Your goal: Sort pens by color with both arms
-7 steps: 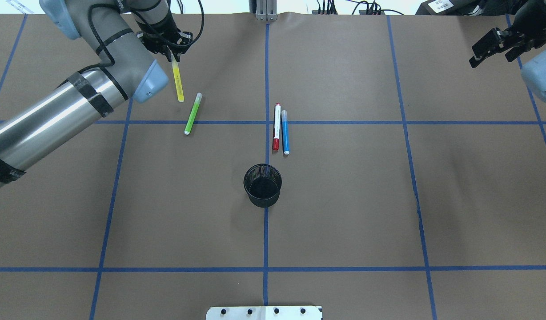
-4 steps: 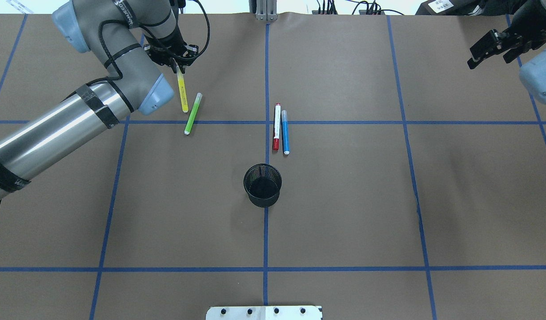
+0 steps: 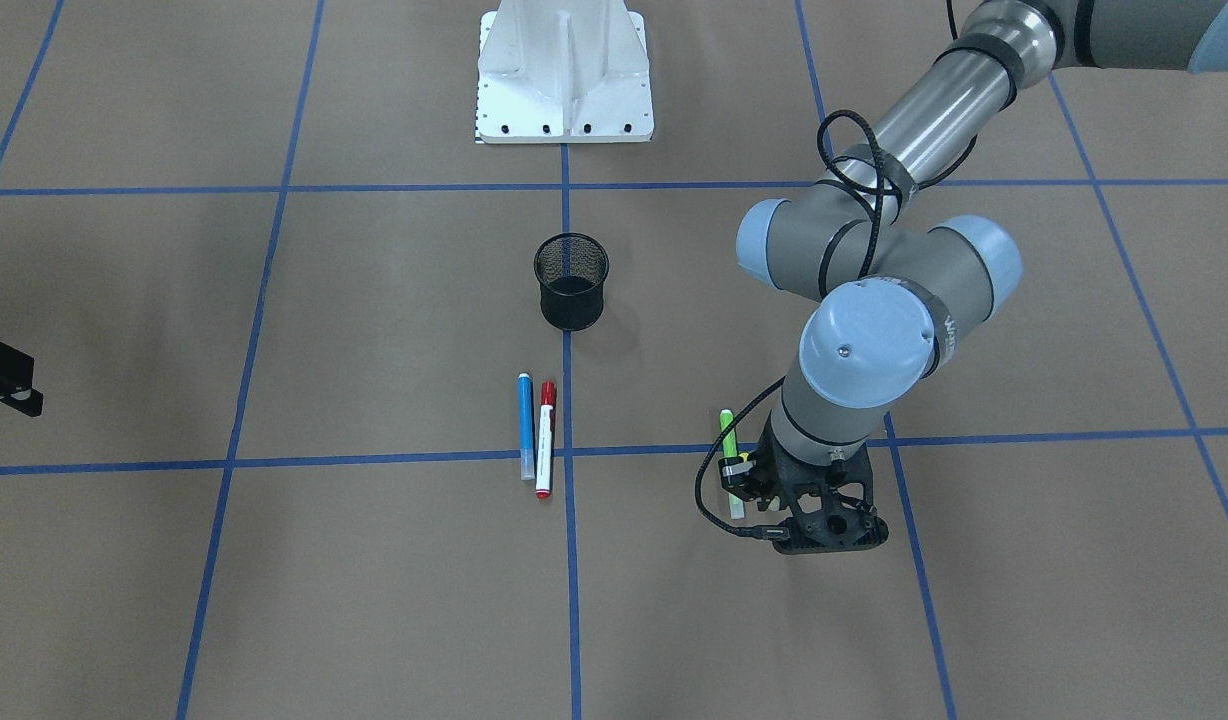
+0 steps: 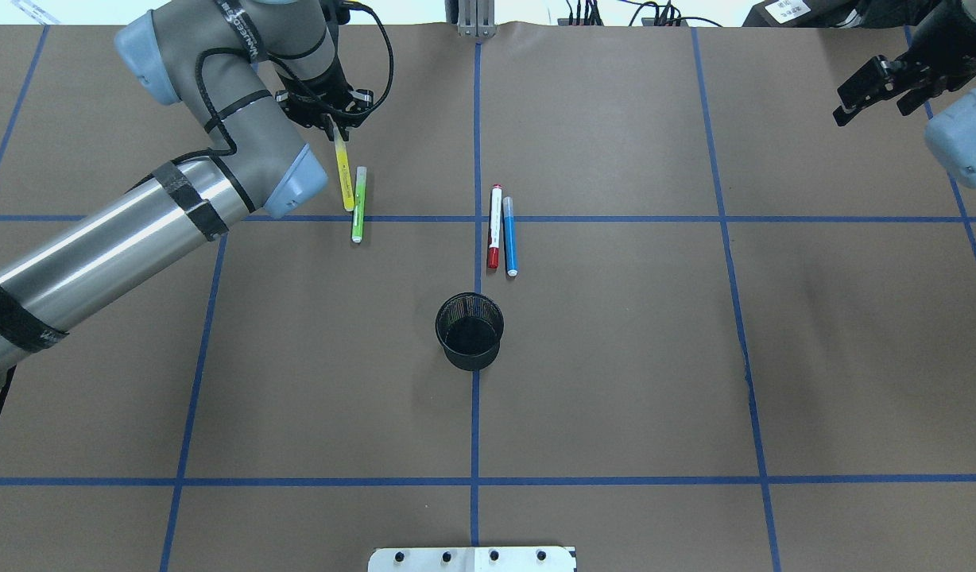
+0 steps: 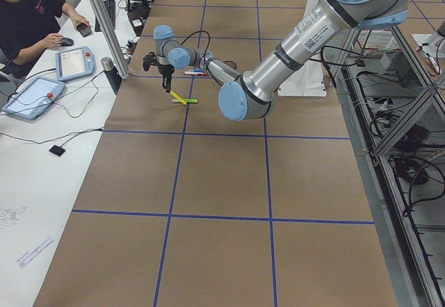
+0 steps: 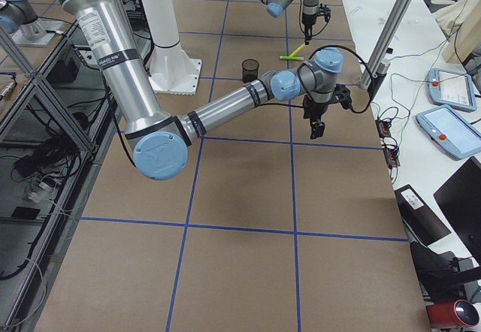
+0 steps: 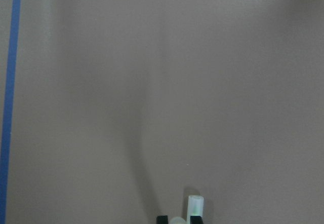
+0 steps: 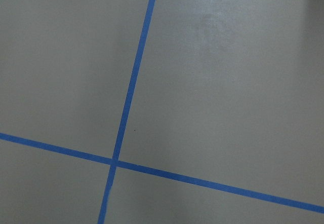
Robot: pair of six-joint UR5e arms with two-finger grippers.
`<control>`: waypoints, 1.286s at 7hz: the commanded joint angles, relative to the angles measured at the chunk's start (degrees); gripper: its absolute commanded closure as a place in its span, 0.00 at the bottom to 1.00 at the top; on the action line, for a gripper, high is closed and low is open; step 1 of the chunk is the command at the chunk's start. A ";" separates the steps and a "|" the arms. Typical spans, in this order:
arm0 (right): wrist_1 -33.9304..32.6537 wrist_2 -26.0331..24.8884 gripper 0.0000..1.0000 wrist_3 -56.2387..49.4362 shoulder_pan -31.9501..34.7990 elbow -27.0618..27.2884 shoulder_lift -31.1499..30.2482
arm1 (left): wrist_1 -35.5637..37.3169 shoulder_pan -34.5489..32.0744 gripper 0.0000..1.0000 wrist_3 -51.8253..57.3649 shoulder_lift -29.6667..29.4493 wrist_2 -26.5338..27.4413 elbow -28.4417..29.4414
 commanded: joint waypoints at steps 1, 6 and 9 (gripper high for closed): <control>0.00 0.00 0.01 0.00 -0.02 -0.03 0.00 | -0.03 0.42 1.00 -2.02 -1.56 -0.07 -0.43; 0.00 0.00 0.01 0.00 -0.11 -0.21 0.00 | -0.65 2.35 1.00 -5.54 -1.23 -0.51 -3.93; 0.00 0.00 0.01 0.00 -0.11 -0.03 0.00 | 1.01 -0.19 1.00 -1.87 -1.04 -0.60 -3.60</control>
